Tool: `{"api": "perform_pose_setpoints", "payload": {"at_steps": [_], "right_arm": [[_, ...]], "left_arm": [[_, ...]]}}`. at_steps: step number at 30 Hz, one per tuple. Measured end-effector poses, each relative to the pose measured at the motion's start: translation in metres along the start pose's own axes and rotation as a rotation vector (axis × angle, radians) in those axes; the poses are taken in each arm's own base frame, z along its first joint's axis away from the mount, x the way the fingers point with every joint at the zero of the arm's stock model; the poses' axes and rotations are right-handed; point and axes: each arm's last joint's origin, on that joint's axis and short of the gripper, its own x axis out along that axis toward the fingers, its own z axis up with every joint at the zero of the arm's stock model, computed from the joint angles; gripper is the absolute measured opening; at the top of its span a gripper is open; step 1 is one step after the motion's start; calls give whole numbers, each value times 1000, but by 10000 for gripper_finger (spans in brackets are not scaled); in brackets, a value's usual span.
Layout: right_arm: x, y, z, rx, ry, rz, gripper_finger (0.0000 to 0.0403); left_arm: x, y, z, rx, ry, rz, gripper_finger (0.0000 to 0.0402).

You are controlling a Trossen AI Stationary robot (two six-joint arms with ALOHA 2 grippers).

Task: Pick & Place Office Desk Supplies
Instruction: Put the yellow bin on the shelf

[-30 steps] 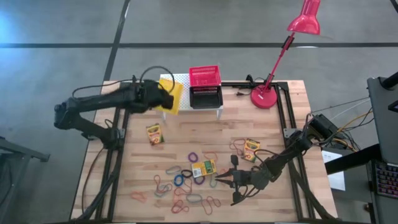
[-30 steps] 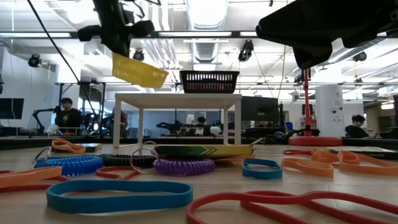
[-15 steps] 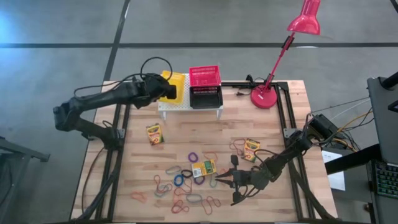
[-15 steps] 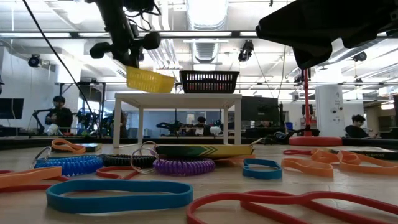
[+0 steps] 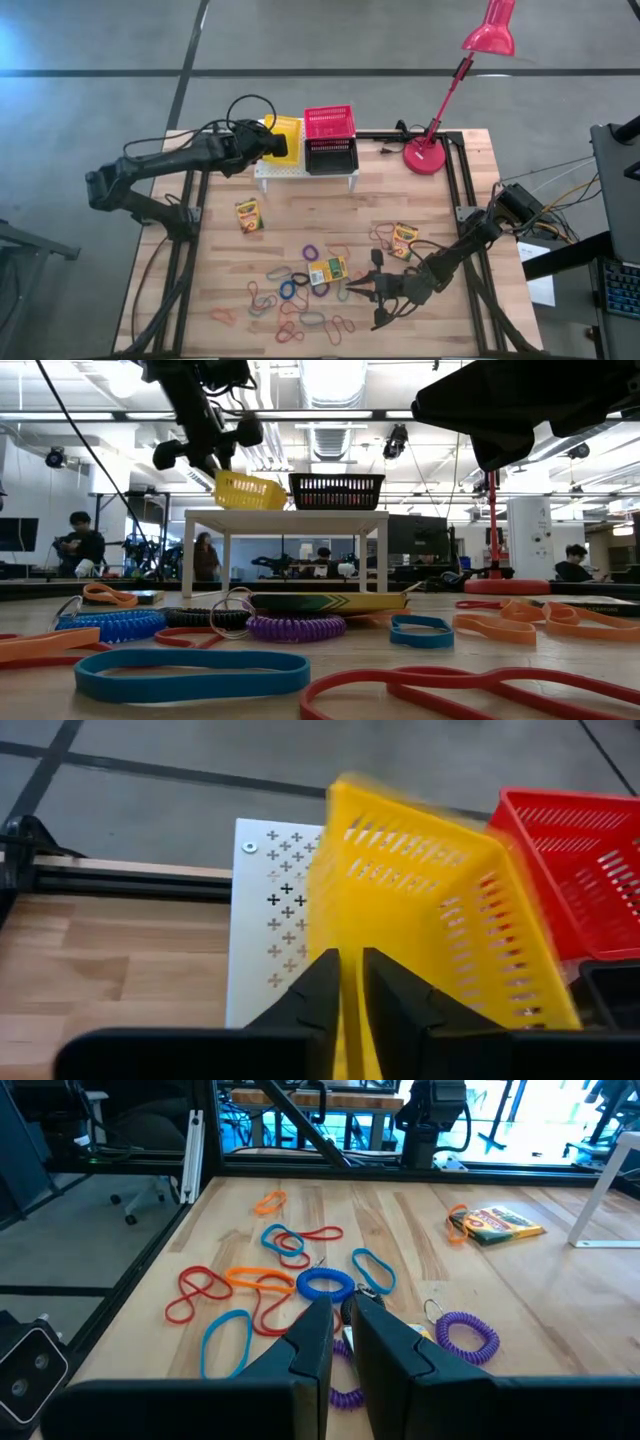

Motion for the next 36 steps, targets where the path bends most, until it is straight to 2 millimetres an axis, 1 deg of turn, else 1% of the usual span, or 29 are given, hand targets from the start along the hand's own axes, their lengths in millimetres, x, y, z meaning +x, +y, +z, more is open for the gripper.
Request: {"api": "perform_pose_setpoints", "payload": {"at_steps": [6,9,13,16,18,20,23,25,27,29,33,36], "right_arm": [[0,0,0,11,0,0,38],[0,0,0,11,0,0,38],[0,0,0,15,0,0,38],[0,0,0,16,0,0,38],[0,0,0,19,-1,0,38],[0,1,1,20,-3,1,38],[1,1,2,22,-5,1,38],[1,1,2,21,-5,1,38],[1,1,2,21,-5,1,38],[1,1,2,21,-5,1,38],[1,1,2,23,-6,1,38],[1,1,2,38,-7,1,38]], "left_arm": [[0,-1,0,-2,-4,-5,121],[-2,0,2,13,-10,-15,144],[-12,0,10,117,-12,-60,157],[-23,2,16,156,18,-138,158],[-29,7,16,200,60,-173,155],[-36,15,15,233,100,-169,148],[-43,30,12,284,155,-90,132],[-44,39,9,290,180,-16,119],[-42,43,4,284,180,27,106],[-36,44,-1,283,182,31,93],[-19,42,-16,255,153,-13,64],[-10,39,-23,239,115,-75,46]]}}
